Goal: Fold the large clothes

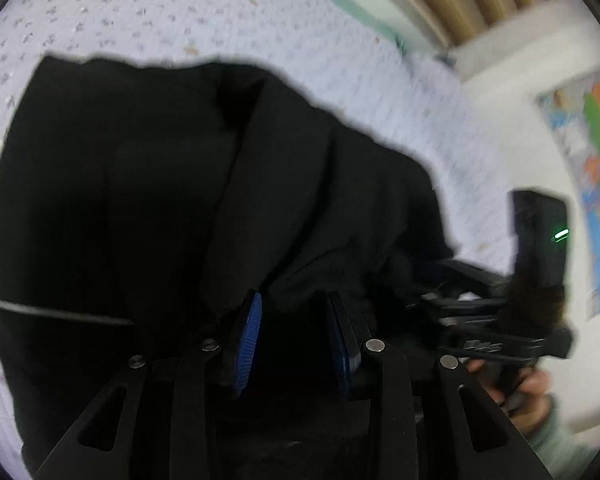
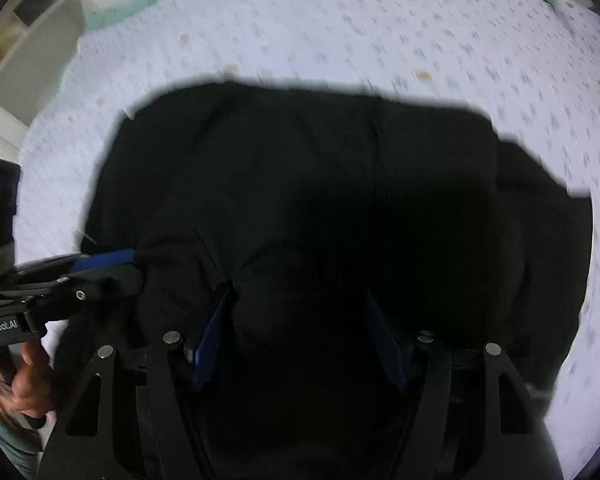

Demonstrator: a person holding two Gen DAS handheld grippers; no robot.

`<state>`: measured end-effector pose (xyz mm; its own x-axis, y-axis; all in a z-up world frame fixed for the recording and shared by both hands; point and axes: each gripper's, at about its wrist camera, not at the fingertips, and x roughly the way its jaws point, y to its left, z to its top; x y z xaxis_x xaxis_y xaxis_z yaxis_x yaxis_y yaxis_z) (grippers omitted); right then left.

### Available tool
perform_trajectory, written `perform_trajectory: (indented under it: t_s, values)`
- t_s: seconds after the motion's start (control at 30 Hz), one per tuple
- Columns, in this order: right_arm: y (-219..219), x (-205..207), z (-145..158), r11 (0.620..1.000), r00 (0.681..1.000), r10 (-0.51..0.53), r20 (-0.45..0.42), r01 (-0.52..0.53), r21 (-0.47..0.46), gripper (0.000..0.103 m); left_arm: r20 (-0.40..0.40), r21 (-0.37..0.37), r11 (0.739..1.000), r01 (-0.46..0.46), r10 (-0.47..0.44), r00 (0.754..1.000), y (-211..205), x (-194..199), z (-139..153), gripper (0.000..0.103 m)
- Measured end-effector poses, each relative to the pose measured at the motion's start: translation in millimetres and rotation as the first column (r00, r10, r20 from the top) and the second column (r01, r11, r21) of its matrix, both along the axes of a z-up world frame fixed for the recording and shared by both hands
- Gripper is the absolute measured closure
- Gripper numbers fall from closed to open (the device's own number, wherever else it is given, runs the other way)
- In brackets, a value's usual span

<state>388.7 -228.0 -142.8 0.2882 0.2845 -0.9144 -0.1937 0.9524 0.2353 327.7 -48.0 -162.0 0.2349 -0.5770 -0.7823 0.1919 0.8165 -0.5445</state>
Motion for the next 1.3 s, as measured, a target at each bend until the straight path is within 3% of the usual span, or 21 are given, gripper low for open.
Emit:
perform_trajectory:
  t_s: [0.07, 0.13, 0.27, 0.37, 0.43, 0.53, 0.6, 0.67, 0.73, 0.9, 1.0, 1.13, 1.23, 1.3]
  values:
    - [3.2, -8.9, -12.0, 0.999, 1.0, -0.013, 0.025, 0.014, -0.045, 0.035, -0.01, 0.012, 1.0, -0.027, 0.028, 1.0, -0.4, 1.0, -9.4, 0.07]
    - [8.5, -13.7, -6.7, 0.996, 0.999, -0.007, 0.044, 0.011, -0.086, 0.035, -0.013, 0.019, 0.999, -0.04, 0.04, 0.999, 0.6, 1.7, 3.3, 0.07]
    - [0.6, -43.7, 36.3, 1.0, 0.995, -0.01, 0.098, 0.011, -0.008, 0.035, 0.096, 0.049, 0.999, -0.014, 0.01, 0.995, 10.6, -25.6, 54.5, 0.069]
    - [-1.9, -78.2, 70.7, 0.999, 0.988, -0.003, 0.155, -0.003, 0.039, 0.035, 0.175, 0.02, 1.0, 0.015, -0.018, 0.984, 21.3, -51.6, 92.8, 0.069]
    - [5.6, -96.4, 82.7, 0.999, 0.982, 0.015, 0.187, -0.021, 0.03, 0.035, 0.206, -0.008, 0.999, 0.044, -0.041, 0.978, 20.8, -64.6, 102.8, 0.068]
    - [24.6, -107.9, 68.0, 0.999, 0.983, 0.051, 0.178, -0.051, -0.003, 0.035, 0.181, -0.057, 0.993, 0.101, -0.089, 0.979, 10.8, -70.0, 77.1, 0.063]
    - [37.0, -95.8, 44.6, 0.998, 0.985, 0.065, 0.162, -0.061, -0.035, 0.035, 0.134, -0.016, 0.993, 0.117, -0.114, 0.984, 6.0, -63.7, 42.1, 0.063]
    - [36.1, -92.7, 19.8, 0.995, 0.99, 0.065, 0.127, -0.056, -0.077, 0.036, 0.059, 0.036, 0.995, 0.092, -0.094, 0.994, -0.6, -57.0, -4.3, 0.064]
    - [30.7, -97.1, -7.2, 0.996, 0.994, 0.051, 0.094, -0.043, -0.077, 0.036, 0.045, -0.015, 0.999, 0.04, -0.039, 0.998, 2.6, -55.2, -18.3, 0.065]
    - [26.9, -117.4, -11.4, 0.999, 0.98, 0.027, 0.199, -0.018, -0.049, 0.036, 0.135, 0.023, 0.999, 0.038, -0.04, 0.99, 0.0, -65.3, -12.2, 0.066]
    - [26.2, -137.2, -1.9, 0.999, 0.965, 0.014, 0.264, -0.006, -0.034, 0.036, 0.181, 0.045, 0.999, 0.026, -0.034, 0.983, 3.1, -77.0, 7.1, 0.066]
    - [11.9, -180.0, 24.3, 0.998, 0.945, -0.007, 0.327, -0.012, 0.058, 0.036, 0.317, 0.071, 0.997, 0.001, -0.023, 0.948, 23.8, -133.3, 49.1, 0.066]
    - [-5.7, -223.9, 44.1, 0.997, 0.925, -0.067, 0.373, 0.047, 0.062, 0.036, 0.355, 0.046, 0.999, -0.025, 0.007, 0.935, 46.2, -173.0, 72.8, 0.066]
    - [-22.1, -251.3, 58.3, 0.993, 0.915, -0.111, 0.387, 0.083, 0.087, 0.036, 0.378, 0.079, 0.996, -0.05, 0.016, 0.926, 62.4, -199.4, 85.4, 0.065]
